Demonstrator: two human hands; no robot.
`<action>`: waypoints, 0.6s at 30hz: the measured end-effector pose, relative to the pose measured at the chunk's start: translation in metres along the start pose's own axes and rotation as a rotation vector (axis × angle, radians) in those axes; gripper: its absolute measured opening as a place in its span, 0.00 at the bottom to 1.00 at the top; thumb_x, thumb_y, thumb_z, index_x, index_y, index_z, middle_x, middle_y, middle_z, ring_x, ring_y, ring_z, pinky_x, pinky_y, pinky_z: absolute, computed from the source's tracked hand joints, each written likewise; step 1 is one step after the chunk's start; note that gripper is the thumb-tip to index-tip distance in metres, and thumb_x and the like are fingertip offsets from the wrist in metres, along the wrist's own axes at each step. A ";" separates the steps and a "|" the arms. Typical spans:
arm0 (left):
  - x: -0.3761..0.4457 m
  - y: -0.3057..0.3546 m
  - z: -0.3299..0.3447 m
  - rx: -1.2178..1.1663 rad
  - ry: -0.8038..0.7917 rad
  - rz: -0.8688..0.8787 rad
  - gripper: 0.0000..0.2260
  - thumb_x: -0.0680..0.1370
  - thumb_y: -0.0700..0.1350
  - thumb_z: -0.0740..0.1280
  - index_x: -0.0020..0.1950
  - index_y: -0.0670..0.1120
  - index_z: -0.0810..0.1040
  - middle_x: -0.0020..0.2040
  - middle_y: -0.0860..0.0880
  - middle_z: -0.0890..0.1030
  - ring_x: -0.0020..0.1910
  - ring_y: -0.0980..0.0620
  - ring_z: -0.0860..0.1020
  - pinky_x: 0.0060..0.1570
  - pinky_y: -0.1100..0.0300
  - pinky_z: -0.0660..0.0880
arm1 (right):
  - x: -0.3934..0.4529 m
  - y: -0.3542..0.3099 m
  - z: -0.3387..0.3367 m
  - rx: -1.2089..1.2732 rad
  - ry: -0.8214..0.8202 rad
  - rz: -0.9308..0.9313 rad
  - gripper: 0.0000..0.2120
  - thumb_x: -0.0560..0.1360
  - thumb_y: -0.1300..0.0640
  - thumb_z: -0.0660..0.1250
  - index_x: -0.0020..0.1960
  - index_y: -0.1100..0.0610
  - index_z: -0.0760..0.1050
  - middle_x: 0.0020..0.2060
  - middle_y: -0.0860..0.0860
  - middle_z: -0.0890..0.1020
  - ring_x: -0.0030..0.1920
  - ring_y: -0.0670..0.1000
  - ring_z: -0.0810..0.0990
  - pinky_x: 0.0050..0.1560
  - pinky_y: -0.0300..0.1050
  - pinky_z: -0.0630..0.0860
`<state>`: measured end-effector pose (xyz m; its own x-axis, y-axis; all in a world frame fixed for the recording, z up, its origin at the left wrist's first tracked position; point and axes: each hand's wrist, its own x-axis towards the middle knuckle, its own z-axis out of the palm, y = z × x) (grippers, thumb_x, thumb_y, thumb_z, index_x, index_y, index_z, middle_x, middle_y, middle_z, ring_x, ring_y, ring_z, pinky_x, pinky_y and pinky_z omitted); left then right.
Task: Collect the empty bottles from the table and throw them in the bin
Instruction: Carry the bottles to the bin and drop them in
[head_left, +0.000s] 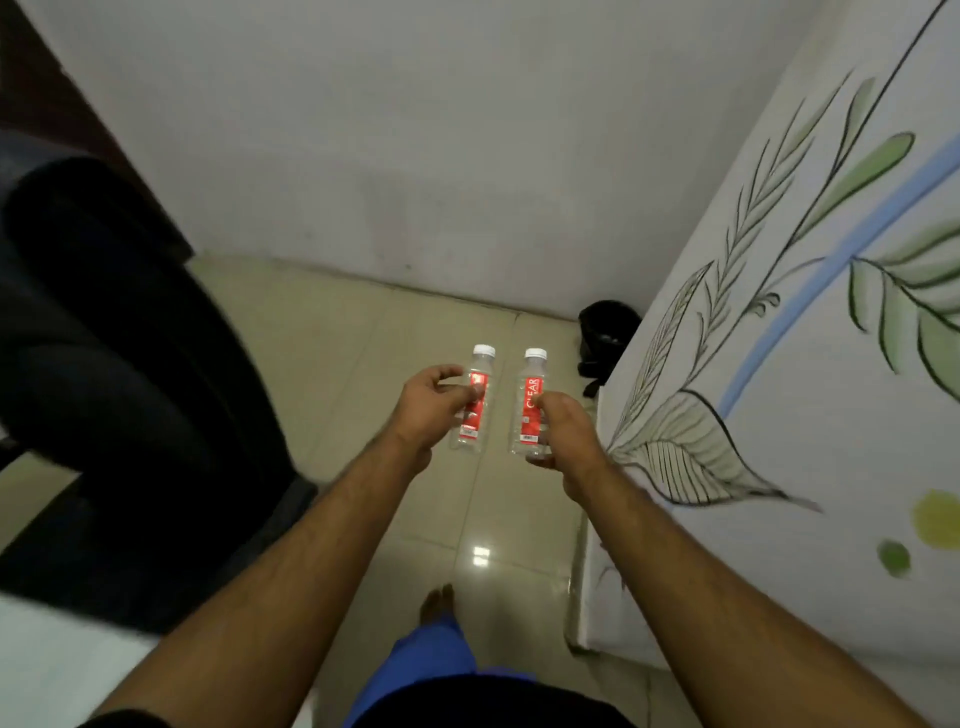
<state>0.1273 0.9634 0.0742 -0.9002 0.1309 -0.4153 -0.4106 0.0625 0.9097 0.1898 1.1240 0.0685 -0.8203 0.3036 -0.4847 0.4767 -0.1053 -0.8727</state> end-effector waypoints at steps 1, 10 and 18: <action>0.026 0.013 0.004 0.030 -0.034 -0.004 0.17 0.75 0.36 0.73 0.62 0.39 0.76 0.42 0.45 0.83 0.33 0.53 0.81 0.30 0.62 0.76 | 0.022 -0.015 0.001 0.012 0.012 0.006 0.12 0.82 0.50 0.59 0.57 0.57 0.76 0.50 0.59 0.84 0.45 0.55 0.82 0.43 0.49 0.81; 0.279 0.105 0.088 0.177 -0.221 -0.040 0.17 0.74 0.39 0.75 0.62 0.42 0.76 0.44 0.44 0.84 0.35 0.52 0.82 0.36 0.58 0.77 | 0.239 -0.099 -0.040 0.113 0.213 0.071 0.10 0.79 0.52 0.63 0.55 0.54 0.79 0.50 0.57 0.85 0.46 0.53 0.83 0.41 0.48 0.81; 0.477 0.153 0.217 0.336 -0.331 -0.142 0.17 0.72 0.40 0.77 0.59 0.41 0.79 0.50 0.42 0.85 0.41 0.48 0.83 0.41 0.55 0.79 | 0.443 -0.139 -0.114 0.230 0.318 0.159 0.19 0.77 0.48 0.68 0.65 0.54 0.76 0.50 0.55 0.84 0.41 0.50 0.82 0.35 0.44 0.78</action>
<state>-0.3333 1.2501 0.0146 -0.7216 0.4023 -0.5634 -0.4075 0.4110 0.8155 -0.2040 1.3806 -0.0187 -0.5865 0.5401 -0.6036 0.4766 -0.3724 -0.7964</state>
